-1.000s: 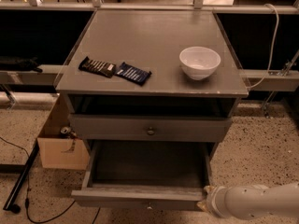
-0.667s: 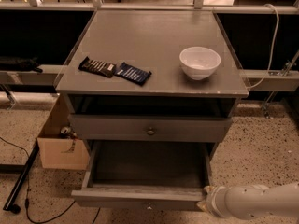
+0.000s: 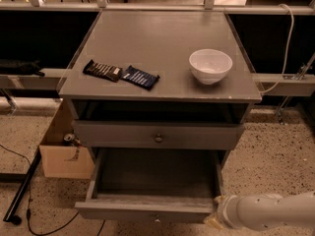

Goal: Open middle drawer

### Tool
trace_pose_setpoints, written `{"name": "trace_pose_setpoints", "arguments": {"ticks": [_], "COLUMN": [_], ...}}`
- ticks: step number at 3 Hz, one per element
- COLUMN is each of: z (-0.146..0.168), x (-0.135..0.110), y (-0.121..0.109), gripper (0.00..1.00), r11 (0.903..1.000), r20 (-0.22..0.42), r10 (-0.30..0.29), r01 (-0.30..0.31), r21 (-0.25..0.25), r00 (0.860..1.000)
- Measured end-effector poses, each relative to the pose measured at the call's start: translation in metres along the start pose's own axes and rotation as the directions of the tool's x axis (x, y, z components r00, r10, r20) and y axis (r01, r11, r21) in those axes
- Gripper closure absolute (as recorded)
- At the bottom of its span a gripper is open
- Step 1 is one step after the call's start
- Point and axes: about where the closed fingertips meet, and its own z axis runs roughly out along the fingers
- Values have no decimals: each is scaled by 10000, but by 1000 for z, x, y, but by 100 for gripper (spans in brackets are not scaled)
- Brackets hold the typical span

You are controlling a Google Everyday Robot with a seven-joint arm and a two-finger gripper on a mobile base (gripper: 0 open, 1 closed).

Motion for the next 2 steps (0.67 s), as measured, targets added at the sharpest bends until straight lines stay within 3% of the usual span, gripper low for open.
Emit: {"name": "trace_pose_setpoints", "arguments": {"ticks": [1, 2], "z": [0, 0], "x": [0, 0], "y": [0, 0], "gripper": [0, 0], "r11": [10000, 10000], "r20": [0, 0], "r10": [-1, -1], "r01": [1, 1], "r21": [-1, -1], "r00": [10000, 10000]}}
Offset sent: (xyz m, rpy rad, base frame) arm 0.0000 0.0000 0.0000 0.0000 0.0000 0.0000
